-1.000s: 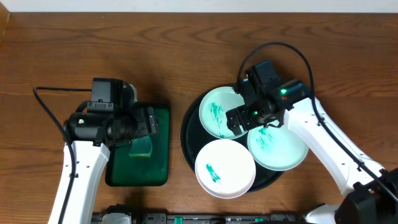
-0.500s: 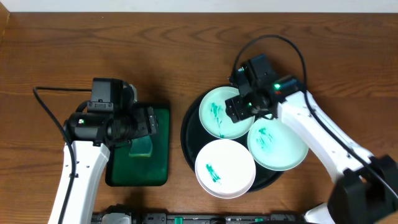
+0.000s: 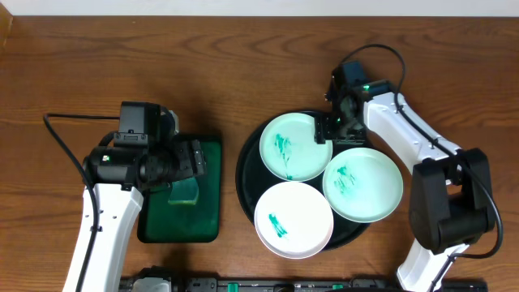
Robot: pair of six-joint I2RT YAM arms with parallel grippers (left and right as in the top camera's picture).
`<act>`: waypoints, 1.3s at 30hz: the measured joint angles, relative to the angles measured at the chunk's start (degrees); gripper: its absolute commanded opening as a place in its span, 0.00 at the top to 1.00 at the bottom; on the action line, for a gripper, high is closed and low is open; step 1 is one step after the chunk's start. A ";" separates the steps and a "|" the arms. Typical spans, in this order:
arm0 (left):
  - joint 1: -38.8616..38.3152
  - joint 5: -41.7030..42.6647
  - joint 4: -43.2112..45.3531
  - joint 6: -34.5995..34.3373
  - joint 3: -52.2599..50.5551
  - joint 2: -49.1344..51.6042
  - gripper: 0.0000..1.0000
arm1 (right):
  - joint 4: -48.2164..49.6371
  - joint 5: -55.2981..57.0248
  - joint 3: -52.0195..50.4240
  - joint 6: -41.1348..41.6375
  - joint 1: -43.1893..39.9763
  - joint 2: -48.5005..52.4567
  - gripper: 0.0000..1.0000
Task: Clean dirty plates on tray and stack at the side
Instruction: 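Reach the right gripper to the top-left plate rim and grip it, then grasp the green-yellow sponge with the left gripper and lift it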
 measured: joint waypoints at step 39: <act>0.00 -6.82 -0.26 -1.64 0.00 0.22 0.28 | 2.60 -2.99 1.16 0.00 -0.20 7.10 0.99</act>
